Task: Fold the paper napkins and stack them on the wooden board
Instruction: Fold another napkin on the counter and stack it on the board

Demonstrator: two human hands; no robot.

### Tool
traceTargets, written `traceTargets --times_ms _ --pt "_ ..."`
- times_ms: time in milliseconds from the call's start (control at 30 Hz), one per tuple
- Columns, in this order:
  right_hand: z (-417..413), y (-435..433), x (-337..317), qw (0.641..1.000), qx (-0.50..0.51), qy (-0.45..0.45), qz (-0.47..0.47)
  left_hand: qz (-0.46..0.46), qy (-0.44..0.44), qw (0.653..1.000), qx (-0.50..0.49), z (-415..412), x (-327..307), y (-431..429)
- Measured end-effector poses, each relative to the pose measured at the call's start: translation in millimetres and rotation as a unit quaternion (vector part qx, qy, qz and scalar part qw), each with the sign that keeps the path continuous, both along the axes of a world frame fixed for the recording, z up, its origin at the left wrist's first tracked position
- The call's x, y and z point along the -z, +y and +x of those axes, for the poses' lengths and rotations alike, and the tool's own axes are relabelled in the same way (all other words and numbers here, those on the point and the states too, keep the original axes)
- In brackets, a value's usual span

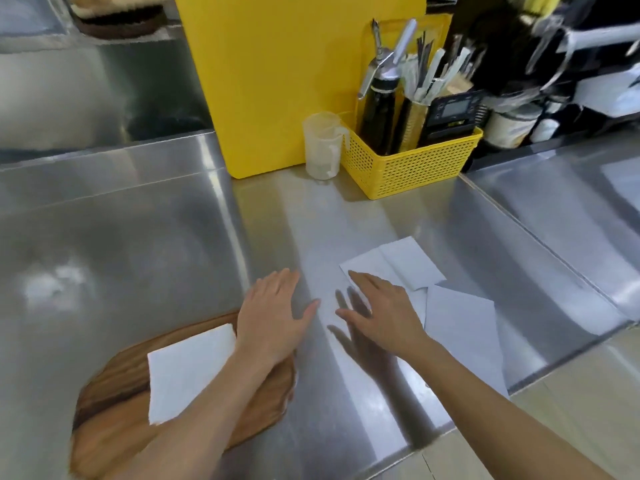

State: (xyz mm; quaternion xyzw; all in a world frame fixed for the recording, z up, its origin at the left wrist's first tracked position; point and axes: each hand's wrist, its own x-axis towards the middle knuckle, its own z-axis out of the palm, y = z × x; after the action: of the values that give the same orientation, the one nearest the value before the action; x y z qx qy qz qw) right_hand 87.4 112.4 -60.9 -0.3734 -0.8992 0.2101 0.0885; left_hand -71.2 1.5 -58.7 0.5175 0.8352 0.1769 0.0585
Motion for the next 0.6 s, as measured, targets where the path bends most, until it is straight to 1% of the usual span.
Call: traceTargets --times_ms 200,367,467,600 --pt "75 30 4 0.998 0.06 -0.024 0.003 -0.02 -0.009 0.996 0.087 68 8 55" --pt "132 46 11 0.995 0.103 -0.019 -0.003 -0.027 -0.009 0.987 0.159 120 21 85" --pt "156 53 18 0.993 0.111 -0.024 -0.013 -0.021 -0.015 0.975 0.218 143 28 96" --pt "176 60 28 0.995 0.092 -0.026 -0.034 -0.045 -0.02 0.948 0.315 161 41 101"
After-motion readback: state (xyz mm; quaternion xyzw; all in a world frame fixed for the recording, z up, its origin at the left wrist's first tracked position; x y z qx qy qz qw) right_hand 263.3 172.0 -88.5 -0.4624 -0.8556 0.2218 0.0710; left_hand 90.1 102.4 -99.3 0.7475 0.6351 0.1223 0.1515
